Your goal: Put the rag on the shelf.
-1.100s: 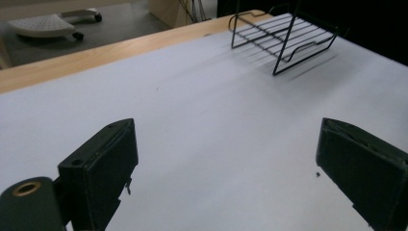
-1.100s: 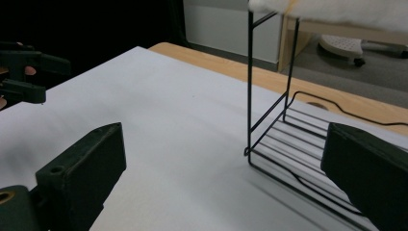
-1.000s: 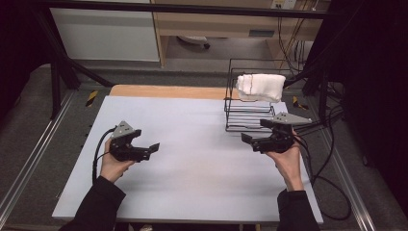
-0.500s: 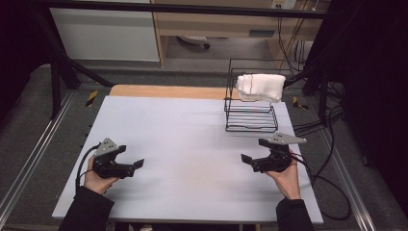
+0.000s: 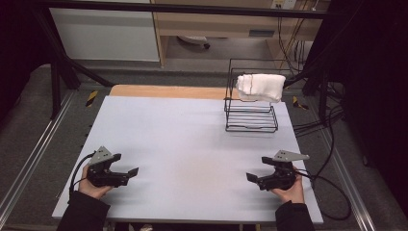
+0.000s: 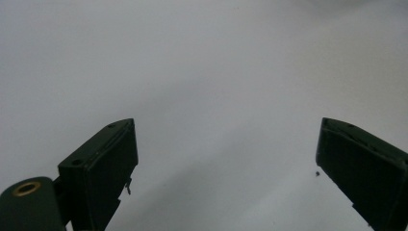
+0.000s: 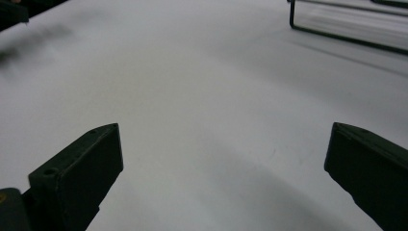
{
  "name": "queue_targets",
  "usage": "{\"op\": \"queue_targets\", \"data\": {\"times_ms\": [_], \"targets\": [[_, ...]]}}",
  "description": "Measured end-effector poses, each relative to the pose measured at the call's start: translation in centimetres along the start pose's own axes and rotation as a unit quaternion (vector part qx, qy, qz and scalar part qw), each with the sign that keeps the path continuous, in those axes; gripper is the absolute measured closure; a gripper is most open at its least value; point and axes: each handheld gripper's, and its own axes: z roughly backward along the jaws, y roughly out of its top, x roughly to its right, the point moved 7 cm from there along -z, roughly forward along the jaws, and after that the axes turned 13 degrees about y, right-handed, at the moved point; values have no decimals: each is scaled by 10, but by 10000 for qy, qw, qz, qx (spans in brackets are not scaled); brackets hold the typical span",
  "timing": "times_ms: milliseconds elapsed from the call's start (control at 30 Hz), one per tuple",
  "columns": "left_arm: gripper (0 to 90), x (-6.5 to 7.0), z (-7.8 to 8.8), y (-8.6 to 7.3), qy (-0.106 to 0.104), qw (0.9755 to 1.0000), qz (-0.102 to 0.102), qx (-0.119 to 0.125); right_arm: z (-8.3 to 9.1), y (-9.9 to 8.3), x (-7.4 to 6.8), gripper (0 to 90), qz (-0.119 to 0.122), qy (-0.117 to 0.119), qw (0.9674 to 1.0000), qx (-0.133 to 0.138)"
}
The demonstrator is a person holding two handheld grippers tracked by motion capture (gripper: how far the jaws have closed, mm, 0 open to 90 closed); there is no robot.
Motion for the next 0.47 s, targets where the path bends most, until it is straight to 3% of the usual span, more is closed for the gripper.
{"op": "queue_targets", "data": {"times_ms": [467], "targets": [[73,1,0,-8,29,9999,-78,-101,-2,-13,2,6,-43,-46,9999,-121]]}}
